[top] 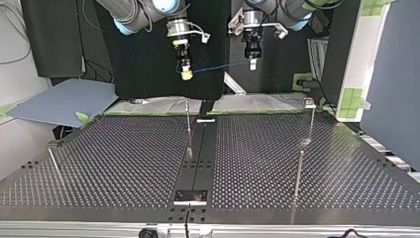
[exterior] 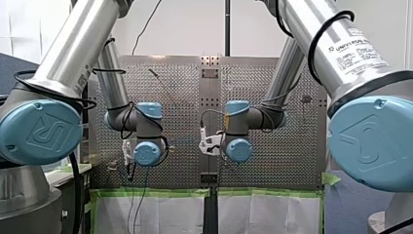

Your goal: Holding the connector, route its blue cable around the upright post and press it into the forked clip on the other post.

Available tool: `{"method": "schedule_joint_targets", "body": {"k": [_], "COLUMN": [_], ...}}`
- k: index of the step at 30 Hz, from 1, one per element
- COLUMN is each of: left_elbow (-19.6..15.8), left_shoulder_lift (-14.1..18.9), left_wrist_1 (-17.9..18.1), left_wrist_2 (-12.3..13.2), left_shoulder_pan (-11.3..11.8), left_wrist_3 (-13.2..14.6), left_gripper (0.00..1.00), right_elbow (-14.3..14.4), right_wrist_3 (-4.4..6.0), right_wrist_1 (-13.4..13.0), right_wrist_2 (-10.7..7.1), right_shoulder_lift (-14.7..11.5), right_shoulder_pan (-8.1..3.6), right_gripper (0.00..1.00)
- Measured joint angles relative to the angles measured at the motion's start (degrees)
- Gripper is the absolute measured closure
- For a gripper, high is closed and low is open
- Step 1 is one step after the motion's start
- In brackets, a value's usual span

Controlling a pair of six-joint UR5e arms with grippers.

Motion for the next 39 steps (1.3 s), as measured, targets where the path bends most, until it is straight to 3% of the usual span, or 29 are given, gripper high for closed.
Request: {"method": "schedule_joint_targets", "body": {"k": [22,30,39], "left_elbow": [-0.15,-0.42,-0.44], "left_shoulder_lift": [-0.22,-2.86,-3.23], "left_wrist_1": [0.05,0.09,0.09], "left_wrist_2": [0.16,0.76,0.79], "left_shoulder_pan": [0.22,0.85,0.88], "left_wrist_3": [0.04,0.17,0.18], "left_gripper": [1.00,1.00,1.00], "right_elbow": [-0.06,-0.16,-0.17], "right_wrist_3": [-0.04,-0.17,-0.18], "right_wrist_1": [0.07,2.64,3.15], "right_wrist_2": [0.03,0.17,0.18], "right_shoulder_lift": [0.06,2.69,3.24], "right_shoulder_pan": [-0.04,-0.25,-0.26], "right_gripper": [1.00,1.00,1.00]}}
